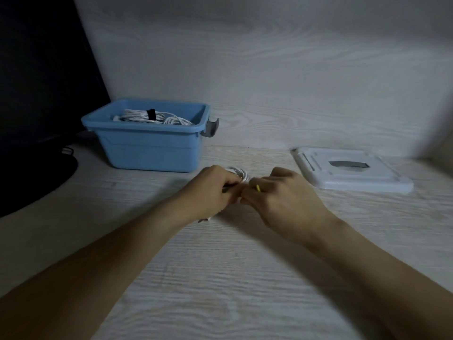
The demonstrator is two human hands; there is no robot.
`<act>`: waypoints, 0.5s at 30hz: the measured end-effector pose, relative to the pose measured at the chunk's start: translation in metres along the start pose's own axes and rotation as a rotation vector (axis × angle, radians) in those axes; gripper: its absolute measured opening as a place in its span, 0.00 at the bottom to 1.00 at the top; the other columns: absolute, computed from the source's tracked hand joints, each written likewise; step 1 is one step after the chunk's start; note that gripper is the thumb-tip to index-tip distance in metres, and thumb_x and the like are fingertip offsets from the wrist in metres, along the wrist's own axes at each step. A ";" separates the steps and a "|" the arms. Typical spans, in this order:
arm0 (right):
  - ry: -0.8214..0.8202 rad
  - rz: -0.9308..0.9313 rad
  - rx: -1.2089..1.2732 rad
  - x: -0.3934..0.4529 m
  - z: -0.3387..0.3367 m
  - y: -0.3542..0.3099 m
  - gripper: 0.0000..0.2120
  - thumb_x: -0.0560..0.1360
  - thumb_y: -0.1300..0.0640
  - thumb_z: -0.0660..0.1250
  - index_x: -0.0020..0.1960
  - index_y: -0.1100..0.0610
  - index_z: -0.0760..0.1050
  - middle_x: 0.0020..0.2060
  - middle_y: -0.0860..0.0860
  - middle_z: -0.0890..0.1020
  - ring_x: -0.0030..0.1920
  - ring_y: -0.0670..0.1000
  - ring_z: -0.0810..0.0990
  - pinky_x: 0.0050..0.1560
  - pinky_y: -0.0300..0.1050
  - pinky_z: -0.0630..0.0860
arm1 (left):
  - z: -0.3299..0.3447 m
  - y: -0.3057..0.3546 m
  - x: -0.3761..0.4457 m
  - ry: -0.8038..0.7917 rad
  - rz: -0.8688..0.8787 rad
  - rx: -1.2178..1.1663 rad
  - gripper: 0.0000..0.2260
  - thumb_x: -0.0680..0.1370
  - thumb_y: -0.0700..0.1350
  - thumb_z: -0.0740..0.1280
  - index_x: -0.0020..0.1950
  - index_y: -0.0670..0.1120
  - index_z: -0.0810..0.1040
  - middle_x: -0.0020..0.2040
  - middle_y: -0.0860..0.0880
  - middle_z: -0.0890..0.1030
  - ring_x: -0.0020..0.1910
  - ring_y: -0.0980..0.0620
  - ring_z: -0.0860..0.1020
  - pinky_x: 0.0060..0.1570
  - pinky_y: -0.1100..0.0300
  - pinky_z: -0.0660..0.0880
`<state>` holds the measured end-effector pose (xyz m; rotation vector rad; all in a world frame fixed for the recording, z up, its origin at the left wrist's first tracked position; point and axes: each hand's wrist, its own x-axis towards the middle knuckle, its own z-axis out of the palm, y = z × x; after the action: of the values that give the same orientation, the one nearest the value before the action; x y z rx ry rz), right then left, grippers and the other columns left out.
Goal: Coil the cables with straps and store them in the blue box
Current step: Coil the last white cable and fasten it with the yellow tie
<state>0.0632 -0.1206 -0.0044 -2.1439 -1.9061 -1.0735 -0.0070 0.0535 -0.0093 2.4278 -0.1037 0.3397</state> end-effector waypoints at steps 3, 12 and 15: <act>0.062 0.080 0.091 -0.001 0.002 0.003 0.04 0.77 0.56 0.70 0.48 0.57 0.82 0.35 0.52 0.79 0.31 0.54 0.77 0.34 0.49 0.74 | -0.009 0.002 -0.001 -0.073 -0.036 0.019 0.14 0.80 0.47 0.64 0.35 0.51 0.79 0.33 0.49 0.81 0.33 0.50 0.77 0.36 0.52 0.74; 0.131 0.333 0.621 -0.001 0.010 -0.002 0.05 0.72 0.68 0.66 0.44 0.59 0.77 0.42 0.53 0.83 0.41 0.52 0.82 0.40 0.52 0.78 | -0.008 0.007 -0.005 -0.265 -0.156 -0.193 0.14 0.83 0.47 0.60 0.40 0.45 0.76 0.35 0.51 0.75 0.36 0.53 0.73 0.44 0.54 0.70; 0.177 0.357 0.626 -0.004 0.010 0.001 0.15 0.67 0.74 0.68 0.41 0.55 0.74 0.41 0.51 0.85 0.42 0.51 0.84 0.40 0.51 0.78 | -0.011 0.010 -0.007 -0.322 -0.167 -0.255 0.14 0.84 0.48 0.60 0.43 0.43 0.76 0.35 0.51 0.74 0.35 0.55 0.71 0.41 0.60 0.69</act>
<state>0.0682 -0.1191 -0.0133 -1.8461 -1.4431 -0.4880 -0.0176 0.0525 0.0036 2.1997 -0.0791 -0.1351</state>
